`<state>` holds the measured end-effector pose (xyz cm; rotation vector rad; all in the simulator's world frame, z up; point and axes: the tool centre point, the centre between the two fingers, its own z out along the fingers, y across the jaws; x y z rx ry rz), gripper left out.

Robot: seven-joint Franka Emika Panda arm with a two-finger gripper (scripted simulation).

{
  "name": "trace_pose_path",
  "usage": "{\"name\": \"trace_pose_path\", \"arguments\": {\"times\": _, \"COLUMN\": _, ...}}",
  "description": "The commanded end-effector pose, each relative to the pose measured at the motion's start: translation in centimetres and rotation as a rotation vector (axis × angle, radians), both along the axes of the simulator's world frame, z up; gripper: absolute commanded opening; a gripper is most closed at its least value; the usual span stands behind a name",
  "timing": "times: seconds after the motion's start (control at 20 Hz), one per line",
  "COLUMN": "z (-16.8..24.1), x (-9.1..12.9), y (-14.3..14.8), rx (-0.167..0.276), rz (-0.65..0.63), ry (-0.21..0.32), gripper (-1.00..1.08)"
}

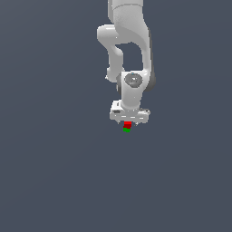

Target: Stack the red cube on top of the green cube.

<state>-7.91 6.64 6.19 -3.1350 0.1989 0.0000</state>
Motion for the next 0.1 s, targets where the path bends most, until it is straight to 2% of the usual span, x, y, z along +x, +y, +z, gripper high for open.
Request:
{"name": "trace_pose_path", "arguments": {"times": 0.0, "z": 0.0, "x": 0.0, "y": 0.0, "rx": 0.0, "rz": 0.0, "ry": 0.0, "gripper": 1.0}}
{"name": "trace_pose_path", "arguments": {"times": 0.05, "z": 0.0, "x": 0.0, "y": 0.0, "rx": 0.0, "rz": 0.0, "ry": 0.0, "gripper": 1.0}}
